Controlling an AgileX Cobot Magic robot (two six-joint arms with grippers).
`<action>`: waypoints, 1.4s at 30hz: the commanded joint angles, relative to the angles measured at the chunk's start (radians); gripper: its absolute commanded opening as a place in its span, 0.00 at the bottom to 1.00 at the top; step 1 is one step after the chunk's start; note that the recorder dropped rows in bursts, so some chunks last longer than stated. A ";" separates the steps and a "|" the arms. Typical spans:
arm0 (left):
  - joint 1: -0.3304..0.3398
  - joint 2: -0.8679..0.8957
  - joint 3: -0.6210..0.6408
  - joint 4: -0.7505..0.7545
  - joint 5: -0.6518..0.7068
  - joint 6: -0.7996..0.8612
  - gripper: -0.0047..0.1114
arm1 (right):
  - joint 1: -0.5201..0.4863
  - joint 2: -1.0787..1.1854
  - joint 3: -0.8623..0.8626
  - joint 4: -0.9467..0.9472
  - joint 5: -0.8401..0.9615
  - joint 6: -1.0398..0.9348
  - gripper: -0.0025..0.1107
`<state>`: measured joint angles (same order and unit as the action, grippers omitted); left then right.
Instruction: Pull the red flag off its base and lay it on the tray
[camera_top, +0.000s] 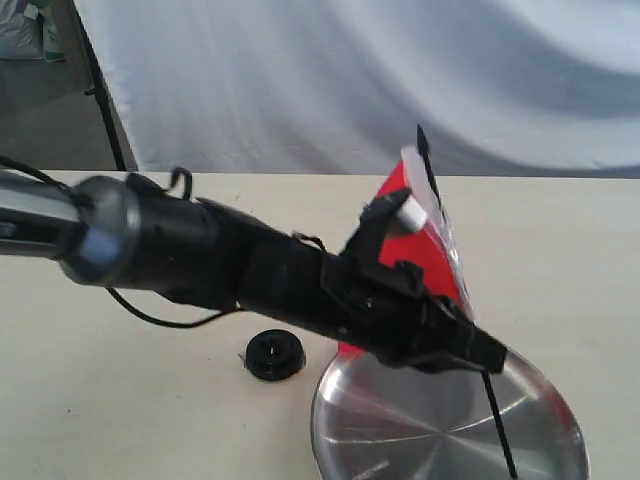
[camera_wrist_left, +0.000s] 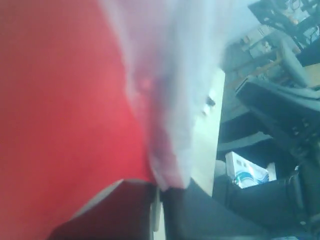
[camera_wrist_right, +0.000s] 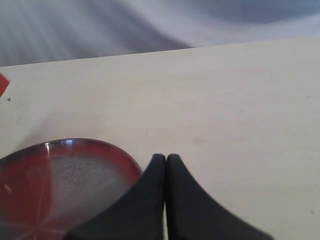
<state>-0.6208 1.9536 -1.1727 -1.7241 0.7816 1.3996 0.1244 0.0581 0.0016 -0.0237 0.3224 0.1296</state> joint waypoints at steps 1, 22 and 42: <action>-0.029 0.126 -0.040 -0.020 -0.006 -0.147 0.04 | -0.002 0.004 -0.002 -0.004 -0.011 -0.002 0.02; 0.041 0.177 -0.158 0.278 0.016 -0.308 0.16 | -0.002 0.004 -0.002 -0.004 -0.011 -0.002 0.02; 0.100 -0.329 -0.182 1.822 -0.039 -1.160 0.04 | -0.002 0.004 -0.002 -0.004 -0.011 -0.002 0.02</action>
<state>-0.5216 1.6907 -1.3564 -0.1160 0.6440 0.3926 0.1244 0.0581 0.0016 -0.0237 0.3224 0.1296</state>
